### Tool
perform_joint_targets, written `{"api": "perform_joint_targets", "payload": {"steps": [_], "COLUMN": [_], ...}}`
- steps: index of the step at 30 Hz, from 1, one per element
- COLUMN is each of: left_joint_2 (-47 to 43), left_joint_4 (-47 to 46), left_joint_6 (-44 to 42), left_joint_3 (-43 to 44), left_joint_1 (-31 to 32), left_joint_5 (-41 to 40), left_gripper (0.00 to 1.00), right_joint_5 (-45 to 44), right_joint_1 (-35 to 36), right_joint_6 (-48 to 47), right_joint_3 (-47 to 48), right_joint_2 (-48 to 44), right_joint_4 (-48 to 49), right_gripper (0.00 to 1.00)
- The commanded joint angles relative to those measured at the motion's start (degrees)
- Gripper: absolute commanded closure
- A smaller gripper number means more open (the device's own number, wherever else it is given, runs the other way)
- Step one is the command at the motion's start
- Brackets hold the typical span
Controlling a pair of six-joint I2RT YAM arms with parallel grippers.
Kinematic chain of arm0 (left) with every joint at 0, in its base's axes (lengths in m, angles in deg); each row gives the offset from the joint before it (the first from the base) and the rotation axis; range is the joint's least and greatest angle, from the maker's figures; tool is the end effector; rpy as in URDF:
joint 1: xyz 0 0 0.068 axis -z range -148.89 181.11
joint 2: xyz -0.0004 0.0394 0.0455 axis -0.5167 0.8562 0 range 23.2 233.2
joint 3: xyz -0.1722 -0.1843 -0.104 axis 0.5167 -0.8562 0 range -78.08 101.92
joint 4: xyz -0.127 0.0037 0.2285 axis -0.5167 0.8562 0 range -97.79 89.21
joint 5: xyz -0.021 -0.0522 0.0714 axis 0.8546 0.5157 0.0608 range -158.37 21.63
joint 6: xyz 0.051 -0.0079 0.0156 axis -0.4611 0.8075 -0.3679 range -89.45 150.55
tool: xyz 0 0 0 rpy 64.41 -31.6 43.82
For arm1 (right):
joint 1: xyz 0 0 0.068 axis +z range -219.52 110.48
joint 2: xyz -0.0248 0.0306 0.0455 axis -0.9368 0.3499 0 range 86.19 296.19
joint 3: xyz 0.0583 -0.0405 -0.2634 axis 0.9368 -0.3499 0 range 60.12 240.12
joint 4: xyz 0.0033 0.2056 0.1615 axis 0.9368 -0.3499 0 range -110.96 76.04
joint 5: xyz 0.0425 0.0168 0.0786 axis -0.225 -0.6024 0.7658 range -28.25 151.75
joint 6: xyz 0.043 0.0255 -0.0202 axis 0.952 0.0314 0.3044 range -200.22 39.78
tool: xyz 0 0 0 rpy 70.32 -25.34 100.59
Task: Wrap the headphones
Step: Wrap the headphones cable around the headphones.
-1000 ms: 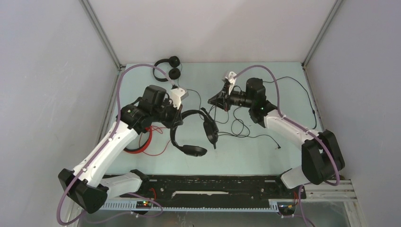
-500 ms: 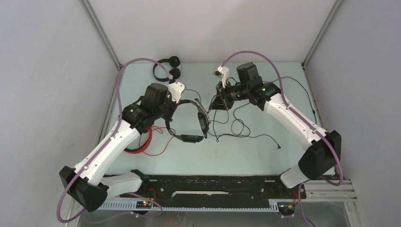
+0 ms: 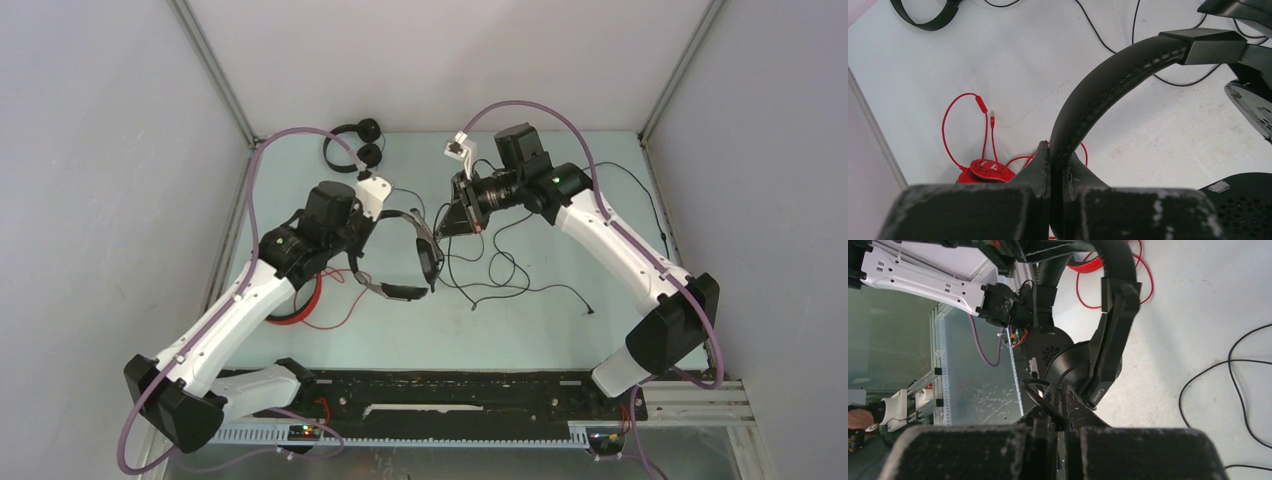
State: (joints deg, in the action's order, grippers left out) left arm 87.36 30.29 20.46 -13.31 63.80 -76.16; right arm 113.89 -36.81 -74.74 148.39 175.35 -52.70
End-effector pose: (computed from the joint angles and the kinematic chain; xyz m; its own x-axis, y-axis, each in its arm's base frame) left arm 0.2013 -0.1234 0.3473 -0.4263 0.4798 -0.7669 0.5275 0.8205 0.2202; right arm 0.2674 0.2052 0.3724 -0.6147 -0.3252 -0.7186 -0.7882 0.2198 0.5748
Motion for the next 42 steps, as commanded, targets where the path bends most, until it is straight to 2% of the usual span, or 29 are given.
{"api": "perform_joint_targets", "payload": {"steps": [1, 7, 12, 19, 25, 30, 37, 40, 42], "left_joint_2": [-3.69, -6.68, -10.55, -12.59, -11.12, -9.25, -7.37, -5.88, -4.29], "left_joint_4": [-4.01, -4.19, -11.95, -20.88, -25.18, -26.75, -22.09, -14.17, -5.61], "left_joint_6": [-0.89, 1.58, 11.15, 26.05, 34.16, 35.81, 32.56, 27.06, 21.91], "left_joint_3": [-2.65, -3.21, -5.38, -5.58, -3.38, -3.80, -4.39, -2.08, 1.85], "left_joint_1": [0.46, 0.45, 0.45, 0.38, 0.48, 0.70, 1.21, 1.36, 1.77], "left_joint_5": [-1.01, 2.28, 12.78, 20.29, 29.07, 38.57, 40.71, 39.32, 36.50], "left_gripper": [1.00, 1.00, 1.00, 1.00, 1.00, 1.00, 1.00, 1.00, 1.00], "right_joint_5": [-0.99, -7.86, -6.54, -3.05, 1.41, 1.82, 4.09, 3.73, 1.61], "right_joint_1": [-1.60, -8.20, -9.87, -9.59, -8.48, -7.28, -6.84, -6.99, -8.01], "right_joint_6": [3.37, 5.44, 8.77, 15.85, 26.04, 30.73, 32.41, 31.58, 29.76], "right_joint_3": [3.73, -2.49, -8.49, -11.79, -13.68, -13.74, -13.73, -13.62, -12.79], "right_joint_2": [1.55, 1.03, 1.88, 2.94, 2.99, 3.29, 4.00, 3.46, 2.78], "right_joint_4": [2.09, 9.79, 19.96, 31.07, 48.35, 55.80, 59.51, 57.79, 52.11], "right_gripper": [1.00, 1.00, 1.00, 1.00, 1.00, 1.00, 1.00, 1.00, 1.00]}}
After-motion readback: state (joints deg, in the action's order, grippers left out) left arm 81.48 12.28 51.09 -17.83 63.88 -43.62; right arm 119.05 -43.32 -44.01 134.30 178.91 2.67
